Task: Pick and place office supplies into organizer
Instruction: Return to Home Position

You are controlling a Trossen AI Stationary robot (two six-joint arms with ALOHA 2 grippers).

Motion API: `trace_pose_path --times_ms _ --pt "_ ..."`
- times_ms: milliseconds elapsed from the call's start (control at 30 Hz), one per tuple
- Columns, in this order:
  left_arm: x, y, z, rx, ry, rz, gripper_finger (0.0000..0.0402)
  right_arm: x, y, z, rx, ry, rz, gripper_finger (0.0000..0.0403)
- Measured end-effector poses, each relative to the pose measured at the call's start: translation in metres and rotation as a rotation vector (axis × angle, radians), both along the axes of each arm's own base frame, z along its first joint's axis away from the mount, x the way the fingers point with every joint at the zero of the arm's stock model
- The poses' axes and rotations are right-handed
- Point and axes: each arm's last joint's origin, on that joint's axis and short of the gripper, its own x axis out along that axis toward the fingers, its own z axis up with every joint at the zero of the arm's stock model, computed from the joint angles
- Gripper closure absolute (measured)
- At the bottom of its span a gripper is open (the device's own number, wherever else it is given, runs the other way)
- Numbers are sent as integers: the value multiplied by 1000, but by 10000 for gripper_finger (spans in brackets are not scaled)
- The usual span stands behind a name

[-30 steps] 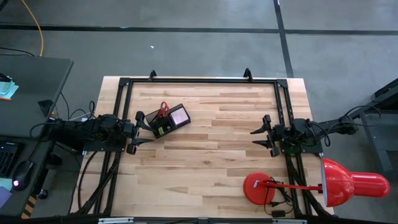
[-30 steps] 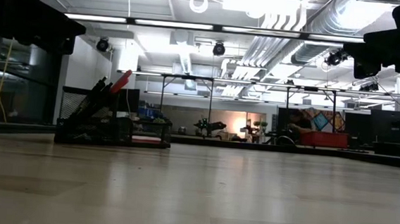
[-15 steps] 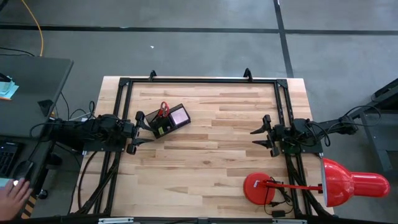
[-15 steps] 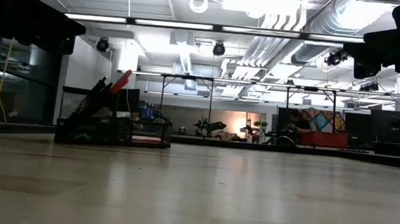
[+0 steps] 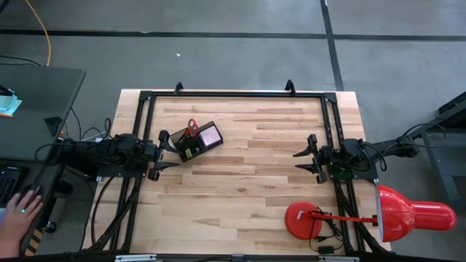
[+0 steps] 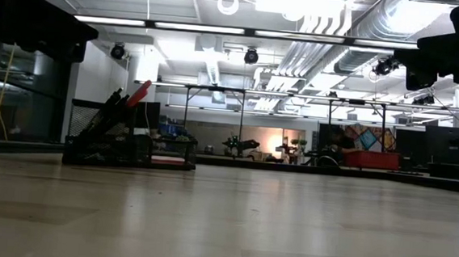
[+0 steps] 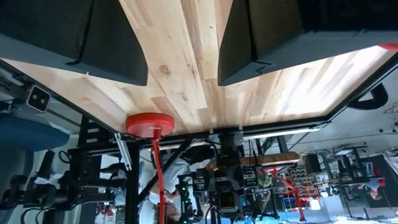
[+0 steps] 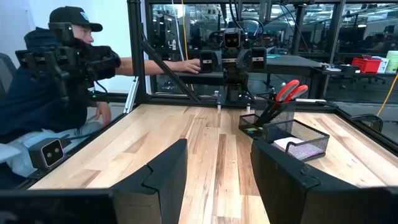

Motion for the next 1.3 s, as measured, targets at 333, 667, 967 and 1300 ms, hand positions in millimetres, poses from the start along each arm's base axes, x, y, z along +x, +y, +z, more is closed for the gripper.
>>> trace_pose_path --times_ms 333,667,967,1300 --pt "0 -5 0 0 0 -57 211 0 0 0 0 0 0 233" --pt "0 -5 0 0 0 -57 211 0 0 0 0 1 0 233" --pt "0 -5 0 0 0 -57 211 0 0 0 0 1 0 233" --pt "0 -5 0 0 0 -57 211 0 0 0 0 0 0 233"
